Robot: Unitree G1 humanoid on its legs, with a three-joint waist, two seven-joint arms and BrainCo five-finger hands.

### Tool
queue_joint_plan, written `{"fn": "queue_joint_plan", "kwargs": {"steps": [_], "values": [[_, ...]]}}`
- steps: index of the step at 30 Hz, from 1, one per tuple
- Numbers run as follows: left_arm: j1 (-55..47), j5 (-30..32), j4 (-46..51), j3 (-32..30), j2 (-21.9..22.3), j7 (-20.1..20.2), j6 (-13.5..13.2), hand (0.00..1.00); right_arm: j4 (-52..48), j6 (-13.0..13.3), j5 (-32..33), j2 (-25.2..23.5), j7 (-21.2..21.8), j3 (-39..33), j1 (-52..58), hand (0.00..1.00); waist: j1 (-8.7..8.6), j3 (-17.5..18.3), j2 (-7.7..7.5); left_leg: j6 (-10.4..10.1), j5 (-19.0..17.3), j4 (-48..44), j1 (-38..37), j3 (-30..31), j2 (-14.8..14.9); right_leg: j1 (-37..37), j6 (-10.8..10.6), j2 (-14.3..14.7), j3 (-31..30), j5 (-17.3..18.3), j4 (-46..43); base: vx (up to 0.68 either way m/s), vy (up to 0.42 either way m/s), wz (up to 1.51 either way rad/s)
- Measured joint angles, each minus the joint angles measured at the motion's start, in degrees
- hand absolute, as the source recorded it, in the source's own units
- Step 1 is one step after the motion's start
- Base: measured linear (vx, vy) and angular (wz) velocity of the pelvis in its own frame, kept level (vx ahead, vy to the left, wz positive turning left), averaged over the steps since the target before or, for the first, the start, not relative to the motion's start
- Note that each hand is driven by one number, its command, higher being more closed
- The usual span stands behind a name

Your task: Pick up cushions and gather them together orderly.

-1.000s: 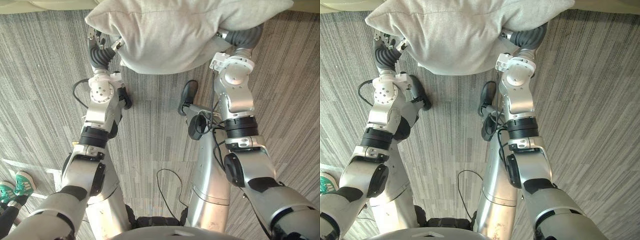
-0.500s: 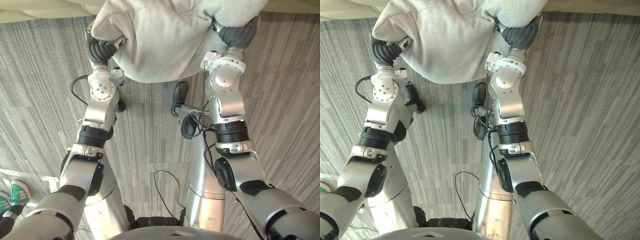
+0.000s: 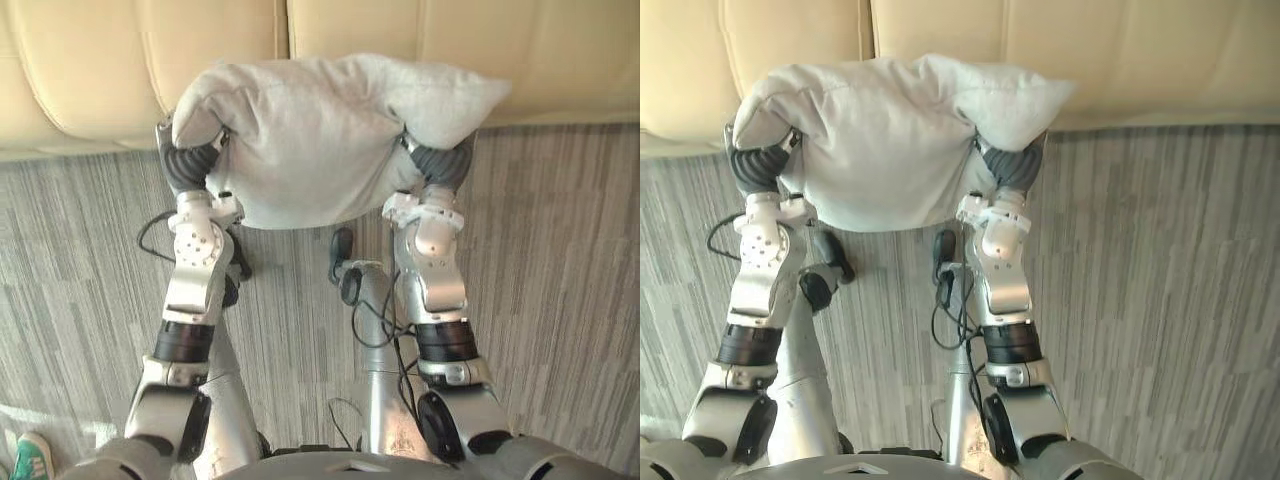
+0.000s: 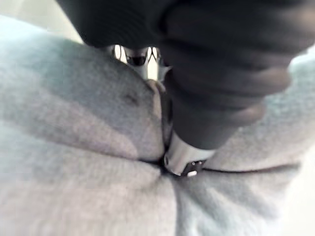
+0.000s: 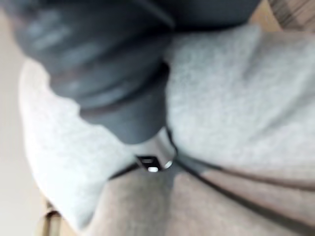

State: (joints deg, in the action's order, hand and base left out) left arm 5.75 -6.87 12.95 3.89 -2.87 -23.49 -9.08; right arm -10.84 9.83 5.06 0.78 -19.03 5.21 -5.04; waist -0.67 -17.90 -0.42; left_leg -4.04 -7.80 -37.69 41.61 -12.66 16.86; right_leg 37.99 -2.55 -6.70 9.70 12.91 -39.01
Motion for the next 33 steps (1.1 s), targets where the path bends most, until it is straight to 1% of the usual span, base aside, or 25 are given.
{"fn": "queue_joint_plan", "kwargs": {"steps": [1,2,3,4,6,7,8,10,12,13,16,18,20,22,23,24,25,26,27,28,29,30,31,32,33], "values": [[-2.9,0.3,0.2,0.4,-0.1,0.6,-0.6,1.0,-0.2,0.0,0.3,0.0,0.7,0.9,3.4,1.0,0.18,1.1,-0.26,-0.2,0.3,2.1,-4.3,-0.2,-0.4,-4.6,0.3,0.0,0.6,-0.3,2.4,0.19,-0.005,0.19],[-4.3,0.3,0.3,0.4,-0.2,0.8,-0.8,1.0,-0.6,0.0,0.4,0.0,1.4,1.4,4.9,1.0,0.3,1.9,-0.49,-0.1,0.6,3.1,-6.2,-0.3,-0.7,-6.5,0.2,0.0,0.7,-0.4,3.5,0.21,-0.007,0.17],[-7.0,0.3,0.9,0.5,-0.2,1.5,-1.1,1.0,-2.3,-0.1,0.3,0.0,2.5,2.2,8.2,1.0,0.46,3.9,-0.64,-0.2,0.7,4.7,-8.7,-0.4,-1.0,-9.4,0.2,0.0,1.2,-0.5,5.3,0.22,-0.015,0.14],[-8.9,0.2,1.6,0.5,-0.3,2.0,-1.4,1.0,-4.1,-0.1,0.3,0.2,3.5,2.8,10.3,1.0,0.58,4.7,-0.82,-0.4,0.8,6.1,-11.2,-0.7,-1.2,-12.0,0.1,0.0,1.8,-0.6,6.9,0.22,-0.015,0.14],[-11.6,0.2,2.0,0.4,-0.5,2.9,-1.5,1.0,-5.7,-0.1,0.2,0.8,4.2,3.3,12.5,1.0,0.73,6.1,-1.22,-0.5,0.8,7.9,-14.6,-1.3,-1.5,-15.6,0.1,0.0,2.0,-0.5,8.9,0.18,-0.016,0.09],[-13.0,-0.3,1.9,0.4,-0.4,3.8,-1.5,1.0,-6.4,-0.1,-0.4,0.9,4.8,3.3,13.8,1.0,0.7,6.4,-1.4,-0.6,0.9,9.5,-17.3,-1.3,-1.9,-18.3,-0.1,0.0,2.3,-0.4,10.3,0.15,-0.02,0.1],[-13.8,-0.4,1.9,0.4,-0.4,4.2,-1.5,1.0,-6.5,0.0,-0.6,0.9,5.0,3.3,14.3,1.0,0.62,6.7,-1.54,-0.8,0.9,10.2,-18.4,-1.3,-2.1,-19.4,-0.2,-0.1,2.5,-0.3,10.8,0.15,-0.041,0.13],[-16.7,-0.8,1.8,0.9,-0.3,5.7,-1.5,1.0,-6.8,0.0,-1.0,0.8,5.8,3.0,17.0,1.0,0.49,8.4,-1.59,-0.8,0.9,11.1,-21.2,-1.1,-2.3,-23.1,-0.3,0.0,3.6,0.4,12.3,0.12,-0.049,0.19],[-17.8,-0.8,1.3,0.9,0.0,6.8,-1.5,1.0,-7.0,-0.1,-1.1,0.8,6.1,2.9,18.7,1.0,0.54,8.8,-1.66,-0.8,0.9,10.8,-22.7,-1.1,-2.2,-25.0,-0.3,0.0,3.8,1.1,12.5,0.08,-0.049,0.17],[-19.0,-0.8,0.8,0.9,0.2,7.5,-1.5,1.0,-7.8,-0.2,-2.6,0.7,6.3,2.9,20.5,1.0,0.71,8.9,-1.56,-0.8,1.0,9.9,-23.8,-1.2,-1.9,-26.8,-0.3,0.1,4.0,1.9,12.5,0.08,-0.065,0.13],[-21.4,-0.8,-0.7,1.4,0.6,8.3,-1.4,1.0,-9.0,-0.8,-3.3,0.7,6.5,2.9,23.5,1.0,0.7,10.1,-1.14,-0.5,1.0,4.8,-23.7,-1.1,-0.8,-29.4,0.1,0.5,4.4,3.9,12.7,0.03,-0.035,0.08],[-22.9,-0.8,-1.5,2.0,0.7,9.0,-1.2,1.0,-9.0,-1.1,-3.3,0.7,6.5,2.7,24.8,1.0,0.75,11.4,-0.93,-0.4,0.9,2.8,-23.4,-1.4,0.0,-30.4,0.2,0.6,4.3,4.3,13.1,0.06,0.001,-0.01],[-24.0,-0.8,-2.0,2.4,0.8,9.2,-1.1,1.0,-9.1,-1.6,-3.3,0.7,6.5,2.6,25.2,1.0,0.91,12.9,-0.72,0.5,1.6,2.0,-23.2,-1.5,0.3,-31.4,0.7,1.0,3.7,4.0,14.8,0.1,0.009,-0.06],[-24.2,-0.8,-2.5,2.4,1.2,9.4,-1.1,1.0,-9.7,-1.7,-3.8,0.7,6.5,2.5,25.2,1.0,1.22,12.9,-0.49,1.5,1.7,-1.6,-20.7,-1.6,0.8,-33.5,1.1,1.3,3.3,3.2,17.5,0.08,0.036,-0.04],[-24.6,-0.8,-2.5,2.4,1.2,9.5,-1.0,1.0,-10.0,-1.8,-4.3,0.9,6.4,2.4,25.2,1.0,1.43,13.1,-0.53,1.1,0.6,-0.5,-20.7,-1.6,0.4,-34.2,1.2,1.3,3.2,3.0,18.6,0.1,0.094,-0.12],[-25.1,-0.8,-2.5,2.6,1.7,9.9,-1.0,1.0,-10.9,-1.8,-4.9,0.9,6.4,1.9,25.1,1.0,2.09,13.8,-0.41,0.9,-0.3,4.0,-20.7,-1.2,-1.1,-34.7,1.2,1.0,2.4,3.0,19.7,0.15,0.142,-0.18],[-25.2,-0.8,-2.5,3.3,1.9,10.1,-0.9,1.0,-11.0,-1.7,-5.1,1.0,6.4,0.9,24.4,1.0,2.52,14.4,0.57,0.6,-0.1,9.6,-20.7,-0.7,-2.8,-35.4,1.1,0.9,2.0,3.1,20.7,0.17,0.172,-0.22],[-25.3,-0.7,-2.5,3.5,1.9,10.2,-0.9,1.0,-11.0,-1.7,-5.2,1.1,6.3,0.7,23.8,1.0,2.7,14.6,1.02,0.6,0.4,12.6,-20.8,-0.6,-3.5,-35.7,0.7,0.8,1.8,3.3,20.9,0.22,0.227,-0.35],[-25.3,-0.7,-2.6,3.4,1.9,10.2,-0.9,1.0,-10.1,-1.8,-5.3,1.4,6.2,0.8,22.8,1.0,3.34,14.8,0.35,1.5,4.0,14.1,-22.1,-0.4,-5.4,-36.1,-0.6,-0.4,0.0,3.8,21.0,0.27,0.213,-0.3],[-25.2,-0.8,-2.5,3.2,1.4,10.1,-0.8,1.0,-10.1,-2.0,-5.4,1.7,6.2,1.2,22.7,1.0,3.32,15.9,-0.21,1.8,3.6,14.1,-22.5,-1.8,-6.2,-36.3,-1.3,-1.2,-1.0,3.2,22.9,0.29,0.193,-0.29],[-24.9,-0.8,-2.4,3.1,1.4,10.1,-0.9,1.0,-10.1,-2.0,-5.5,2.0,6.2,1.3,22.4,1.0,3.28,16.0,-0.54,2.1,2.8,12.8,-22.1,-2.1,-6.3,-36.7,-1.8,-1.2,-1.4,2.0,24.5,0.3,0.166,-0.13],[-24.4,-0.8,-2.5,2.9,1.3,10.0,-0.8,1.0,-10.1,-2.3,-5.5,1.9,6.3,1.3,21.9,1.0,3.24,16.0,-0.83,3.0,1.6,10.8,-21.2,-2.2,-6.1,-38.3,-2.8,-1.0,-2.3,-0.3,27.8,0.29,0.193,-0.21],[-24.5,-0.8,-2.5,2.9,1.1,10.0,-0.8,1.0,-10.0,-2.5,-5.5,1.8,6.3,1.3,21.9,1.0,3.17,16.2,-1.23,3.8,0.6,9.3,-21.2,-2.9,-6.1,-39.4,-3.2,-1.2,-4.0,-2.2,30.4,0.28,0.2,-0.25],[-24.6,-0.8,-2.5,2.9,1.0,10.0,-0.8,1.0,-10.0,-2.5,-5.6,1.7,6.3,1.3,21.9,1.0,3.18,16.2,-1.34,3.7,0.1,8.7,-21.4,-3.3,-6.1,-39.8,-3.4,-1.3,-4.8,-2.9,31.0,0.26,0.177,-0.42],[-24.5,-0.8,-2.5,2.9,0.7,10.0,-0.8,1.0,-9.2,-2.4,-5.6,1.8,6.3,1.3,21.4,1.0,3.3,16.6,-1.72,3.4,-1.6,7.9,-22.0,-3.7,-6.4,-40.0,-3.5,-1.9,-6.2,-3.2,31.5,0.22,0.145,-0.56]]}}
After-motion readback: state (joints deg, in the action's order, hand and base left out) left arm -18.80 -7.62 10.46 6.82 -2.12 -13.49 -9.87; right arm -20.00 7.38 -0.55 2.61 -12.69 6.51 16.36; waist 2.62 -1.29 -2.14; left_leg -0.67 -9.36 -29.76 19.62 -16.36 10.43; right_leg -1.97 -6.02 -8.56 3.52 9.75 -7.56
